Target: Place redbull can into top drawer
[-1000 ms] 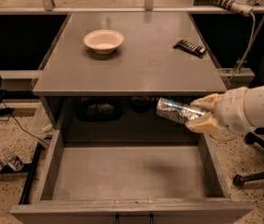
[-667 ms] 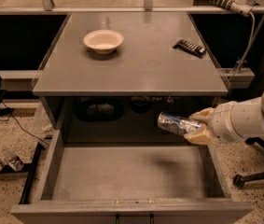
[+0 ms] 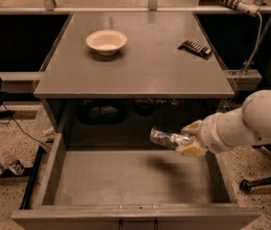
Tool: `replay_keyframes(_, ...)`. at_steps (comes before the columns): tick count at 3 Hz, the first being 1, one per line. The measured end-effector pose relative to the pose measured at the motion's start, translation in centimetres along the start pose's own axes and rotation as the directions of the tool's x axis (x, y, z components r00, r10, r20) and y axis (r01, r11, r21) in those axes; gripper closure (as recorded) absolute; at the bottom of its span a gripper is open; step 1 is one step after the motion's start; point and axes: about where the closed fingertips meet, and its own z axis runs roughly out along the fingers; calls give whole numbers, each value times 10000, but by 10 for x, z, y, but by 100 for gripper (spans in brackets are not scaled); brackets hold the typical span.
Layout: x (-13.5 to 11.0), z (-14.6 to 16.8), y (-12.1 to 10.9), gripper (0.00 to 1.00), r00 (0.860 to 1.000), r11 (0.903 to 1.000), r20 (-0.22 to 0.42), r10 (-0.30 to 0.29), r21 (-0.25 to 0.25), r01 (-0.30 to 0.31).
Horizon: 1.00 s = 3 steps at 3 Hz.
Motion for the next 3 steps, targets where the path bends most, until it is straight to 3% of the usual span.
replay_keyframes(1, -5, 62, 25, 100, 9998, 9945, -177, 106, -1041, -124)
replay_keyframes(3, -18, 132, 45, 100, 9988, 9799, -300, 393, -1944, -444)
